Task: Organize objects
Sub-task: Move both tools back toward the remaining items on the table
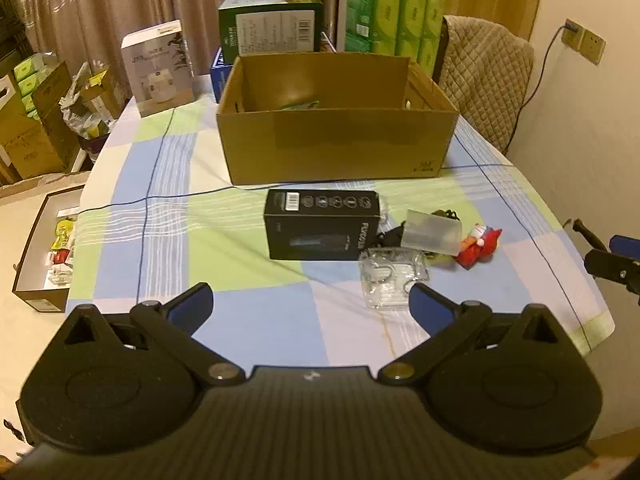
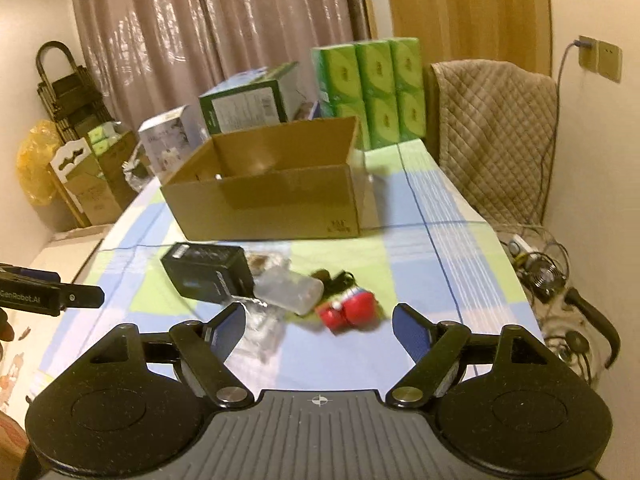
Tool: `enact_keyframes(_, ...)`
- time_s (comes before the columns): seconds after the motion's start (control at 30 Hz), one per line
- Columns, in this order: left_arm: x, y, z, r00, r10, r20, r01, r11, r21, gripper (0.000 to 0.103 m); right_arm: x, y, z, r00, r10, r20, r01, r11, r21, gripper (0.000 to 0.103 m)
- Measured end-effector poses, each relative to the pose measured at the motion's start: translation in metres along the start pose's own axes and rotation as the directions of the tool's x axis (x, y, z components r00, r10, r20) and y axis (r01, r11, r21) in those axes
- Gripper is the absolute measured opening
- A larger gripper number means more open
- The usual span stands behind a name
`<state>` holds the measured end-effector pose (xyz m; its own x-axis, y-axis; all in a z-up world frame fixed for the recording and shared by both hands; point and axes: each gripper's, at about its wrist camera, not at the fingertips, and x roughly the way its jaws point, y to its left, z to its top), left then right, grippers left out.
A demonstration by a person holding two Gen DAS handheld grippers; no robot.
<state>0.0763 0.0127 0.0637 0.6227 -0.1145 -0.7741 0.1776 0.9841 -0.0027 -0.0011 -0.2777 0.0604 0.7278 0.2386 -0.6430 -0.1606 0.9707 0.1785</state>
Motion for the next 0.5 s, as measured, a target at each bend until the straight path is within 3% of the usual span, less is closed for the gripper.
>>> enact_keyframes(0.5, 0.02, -0.021, -0.012, 0.999, -0.021, -0.033, 0.022, 1.0, 0.015, 0.102, 0.003, -0.012, -0.018, 1.0, -0.011, -0.027, 0.011, 1.0, 0.022, 0.078)
